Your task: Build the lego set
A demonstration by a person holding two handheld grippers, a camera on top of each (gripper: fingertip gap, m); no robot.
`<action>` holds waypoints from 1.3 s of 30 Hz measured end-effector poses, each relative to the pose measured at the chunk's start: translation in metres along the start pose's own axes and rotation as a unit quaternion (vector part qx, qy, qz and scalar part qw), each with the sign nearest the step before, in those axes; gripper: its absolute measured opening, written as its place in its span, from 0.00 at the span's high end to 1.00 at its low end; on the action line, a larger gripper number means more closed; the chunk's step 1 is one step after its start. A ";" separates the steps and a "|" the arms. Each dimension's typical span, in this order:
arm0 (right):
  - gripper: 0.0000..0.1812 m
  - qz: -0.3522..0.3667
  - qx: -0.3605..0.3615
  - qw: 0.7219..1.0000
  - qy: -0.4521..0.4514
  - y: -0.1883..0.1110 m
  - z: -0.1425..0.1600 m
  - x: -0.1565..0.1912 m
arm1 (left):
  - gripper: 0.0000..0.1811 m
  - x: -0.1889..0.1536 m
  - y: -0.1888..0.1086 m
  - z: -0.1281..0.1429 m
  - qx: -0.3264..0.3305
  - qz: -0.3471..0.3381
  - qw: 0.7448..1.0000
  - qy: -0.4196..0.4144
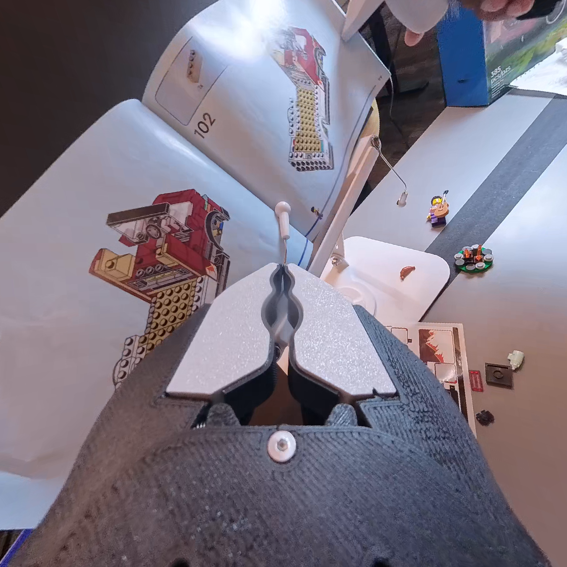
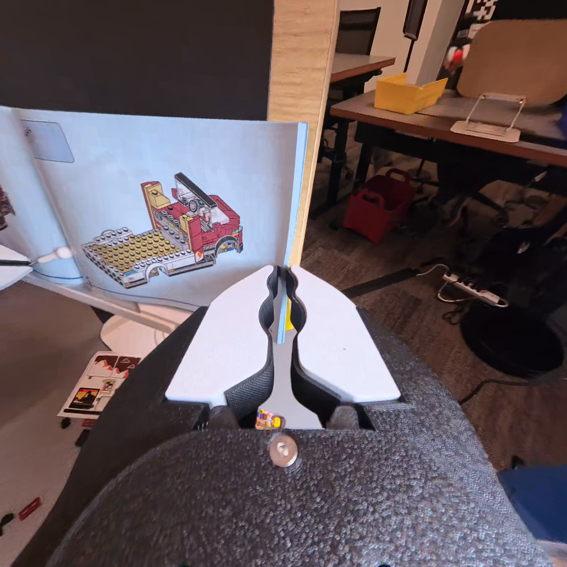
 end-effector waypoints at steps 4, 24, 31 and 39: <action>0.94 -0.003 -0.002 1.000 0.001 0.004 0.002 -0.003 | 0.99 0.000 0.000 0.000 0.001 0.001 1.000 0.002; 0.85 -0.151 -0.019 0.982 0.107 -0.009 0.034 0.015 | 0.99 0.008 -0.001 0.009 -0.002 -0.009 1.000 0.026; 0.77 -0.002 -0.053 0.998 -0.024 -0.046 0.062 0.038 | 0.92 0.009 -0.006 0.014 0.003 -0.027 0.999 0.037; 0.88 0.098 0.023 0.973 -0.207 0.009 0.124 0.074 | 0.93 0.009 -0.008 -0.011 -0.015 -0.055 0.998 0.033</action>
Point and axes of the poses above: each gripper's, where its closed fingertips meet, y out along the fingers, z out of its underside, x = y × z across the jaws, the point moved 1 cm from there along -y, back along the fingers, and after that the axes turned 11 degrees about y, right-handed, at the moved point
